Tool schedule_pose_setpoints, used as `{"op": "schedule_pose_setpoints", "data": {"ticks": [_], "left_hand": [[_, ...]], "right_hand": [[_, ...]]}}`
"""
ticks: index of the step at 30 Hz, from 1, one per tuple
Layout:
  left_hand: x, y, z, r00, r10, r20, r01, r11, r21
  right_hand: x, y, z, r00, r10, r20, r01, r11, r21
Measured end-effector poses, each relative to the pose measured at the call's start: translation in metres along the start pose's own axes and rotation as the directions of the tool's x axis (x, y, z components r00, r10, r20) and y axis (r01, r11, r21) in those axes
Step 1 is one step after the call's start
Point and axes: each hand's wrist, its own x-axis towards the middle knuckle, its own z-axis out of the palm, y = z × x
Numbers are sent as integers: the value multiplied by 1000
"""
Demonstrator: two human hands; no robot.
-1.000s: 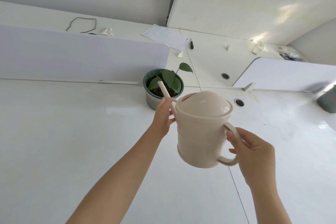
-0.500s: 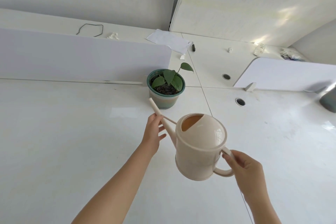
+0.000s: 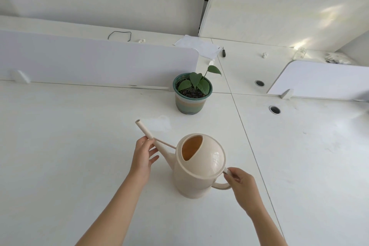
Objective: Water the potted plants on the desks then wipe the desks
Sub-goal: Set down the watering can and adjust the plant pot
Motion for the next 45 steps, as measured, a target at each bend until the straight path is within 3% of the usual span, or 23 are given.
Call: {"op": "schedule_pose_setpoints", "data": {"ticks": [16, 24, 28, 40, 45], "left_hand": [[-30, -6, -63, 973, 112, -201, -123, 991, -44], [-49, 6, -61, 924, 237, -300, -180, 962, 206], [-53, 23, -47, 926, 293, -239, -238, 943, 233], [27, 63, 51, 958, 274, 79, -282, 874, 395], [81, 65, 81, 975, 219, 44, -218, 898, 383]], "right_hand": [[-10, -16, 40, 977, -80, 198, 99, 991, -87], [6, -20, 25, 959, -89, 270, 87, 996, 20], [29, -31, 13, 974, -109, 201, 89, 991, 104], [127, -56, 11, 998, -64, 22, 60, 988, 146], [175, -64, 15, 998, -29, -62, 42, 975, 216]]}}
